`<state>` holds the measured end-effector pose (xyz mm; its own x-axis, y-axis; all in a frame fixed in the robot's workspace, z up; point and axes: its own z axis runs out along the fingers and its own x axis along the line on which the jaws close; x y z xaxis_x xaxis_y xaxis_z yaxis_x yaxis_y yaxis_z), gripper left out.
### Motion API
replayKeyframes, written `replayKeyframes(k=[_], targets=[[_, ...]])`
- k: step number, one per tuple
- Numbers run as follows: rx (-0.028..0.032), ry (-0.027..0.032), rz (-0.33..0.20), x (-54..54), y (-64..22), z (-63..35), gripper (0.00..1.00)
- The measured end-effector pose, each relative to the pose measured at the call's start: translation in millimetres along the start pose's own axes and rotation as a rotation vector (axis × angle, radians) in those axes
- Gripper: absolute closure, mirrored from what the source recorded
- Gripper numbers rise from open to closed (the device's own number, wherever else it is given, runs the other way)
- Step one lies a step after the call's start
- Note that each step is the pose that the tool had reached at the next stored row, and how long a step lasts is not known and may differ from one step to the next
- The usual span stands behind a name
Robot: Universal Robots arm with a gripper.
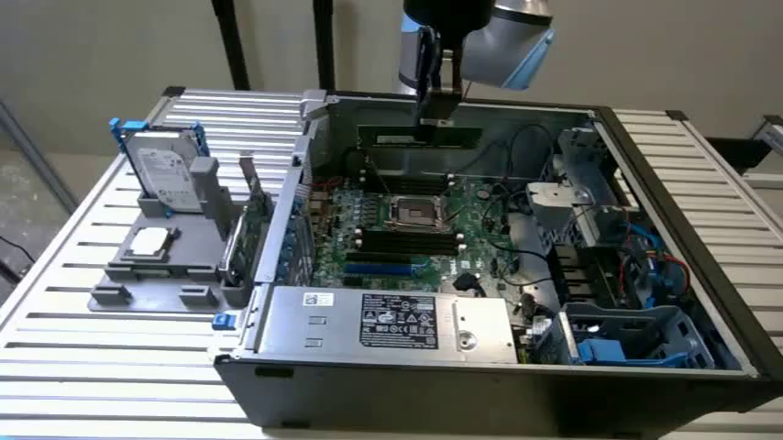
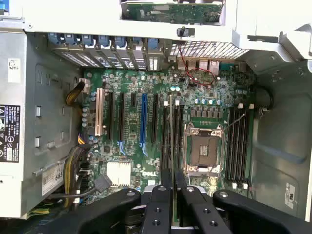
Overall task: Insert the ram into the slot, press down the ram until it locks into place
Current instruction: 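Insert the ram into the slot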
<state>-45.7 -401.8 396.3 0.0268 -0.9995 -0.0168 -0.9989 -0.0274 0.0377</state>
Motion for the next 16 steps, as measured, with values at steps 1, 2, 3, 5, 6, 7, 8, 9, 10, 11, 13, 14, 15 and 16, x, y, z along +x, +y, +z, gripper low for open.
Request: replayKeyframes(k=[1, 2, 3, 5, 6, 7, 8, 9, 10, 11, 13, 14, 15, 16], targets=[[0.0, 0.0, 0.0, 0.0, 0.0, 0.0, 0.86], [0.0, 0.0, 0.0, 0.0, 0.0, 0.0, 0.86], [0.0, 0.0, 0.0, 0.0, 0.0, 0.0, 0.86], [0.0, 0.0, 0.0, 0.0, 0.0, 0.0, 0.86], [0.0, 0.0, 0.0, 0.0, 0.0, 0.0, 0.86], [0.0, 0.0, 0.0, 0.0, 0.0, 0.0, 0.86], [0.0, 0.0, 0.0, 0.0, 0.0, 0.0, 0.86], [0.0, 0.0, 0.0, 0.0, 0.0, 0.0, 0.86], [0.0005, -0.0001, 0.0, 0.0, 0.0, 0.0, 0.86], [0.0005, 0.0004, 0.0, 0.0, 0.0, 0.0, 0.86], [0.0015, 0.0015, 0.0, -0.5, 0.1, 0.7, 0.86], [0.0015, 0.0014, 0.002, -0.8, 0.4, 1.8, 0.86], [0.0017, 0.0012, 0.006, -1.1, 0.6, 3.0, 0.86], [0.0016, 0.0012, 0.011, -1.6, 0.4, 4.6, 0.86]])
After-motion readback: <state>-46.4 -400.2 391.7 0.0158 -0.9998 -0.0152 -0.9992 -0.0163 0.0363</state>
